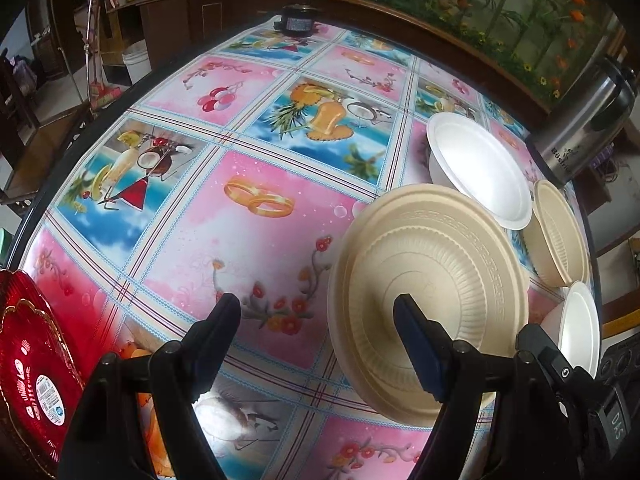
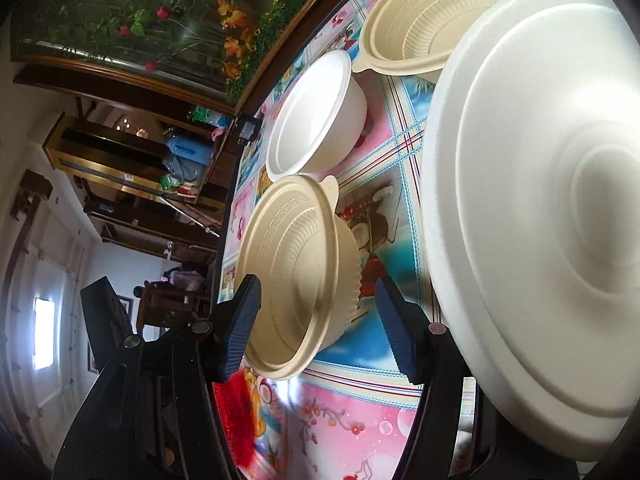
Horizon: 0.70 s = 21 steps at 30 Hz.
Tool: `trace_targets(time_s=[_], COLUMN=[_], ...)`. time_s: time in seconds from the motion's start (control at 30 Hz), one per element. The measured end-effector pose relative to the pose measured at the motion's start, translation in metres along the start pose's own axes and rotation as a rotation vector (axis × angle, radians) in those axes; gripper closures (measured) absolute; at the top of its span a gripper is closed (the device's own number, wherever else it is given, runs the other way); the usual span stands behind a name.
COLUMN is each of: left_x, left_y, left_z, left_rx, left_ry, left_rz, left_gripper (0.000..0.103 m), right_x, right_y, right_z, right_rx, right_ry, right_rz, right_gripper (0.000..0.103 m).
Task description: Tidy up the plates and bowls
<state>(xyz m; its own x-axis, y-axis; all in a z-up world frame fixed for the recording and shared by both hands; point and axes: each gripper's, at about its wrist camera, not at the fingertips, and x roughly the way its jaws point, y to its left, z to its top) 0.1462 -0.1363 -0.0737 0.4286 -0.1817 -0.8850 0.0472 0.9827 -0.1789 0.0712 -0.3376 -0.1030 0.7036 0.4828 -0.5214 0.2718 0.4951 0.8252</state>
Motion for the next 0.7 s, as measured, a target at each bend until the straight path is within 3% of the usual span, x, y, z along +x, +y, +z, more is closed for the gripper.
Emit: trace_targets(time_s=[0.2, 0.43, 0.7], left_x=[0.0039, 0.0028, -0.0014], left_y=[-0.0034, -0.0023, -0.001], left_z=[-0.0008, 0.0006, 0.0021], left_rx=[0.015, 0.023, 0.028], left_ry=[-0.001, -0.01, -0.027], left_rz=[0.002, -0.004, -0.007], left_gripper=[0.026, 0.042, 0.05], right_x=[0.0002, 0.0019, 0.0021], right_y=[-0.001, -0.0012, -0.0023], right_z=[-0.001, -0.001, -0.0017], right_rx=[-0.008, -0.019, -0.017], right_ry=[-0.009, -0.009, -0.004], right_rz=[-0.004, -0.023, -0.025], right_gripper=[0.044, 0.058, 0.058])
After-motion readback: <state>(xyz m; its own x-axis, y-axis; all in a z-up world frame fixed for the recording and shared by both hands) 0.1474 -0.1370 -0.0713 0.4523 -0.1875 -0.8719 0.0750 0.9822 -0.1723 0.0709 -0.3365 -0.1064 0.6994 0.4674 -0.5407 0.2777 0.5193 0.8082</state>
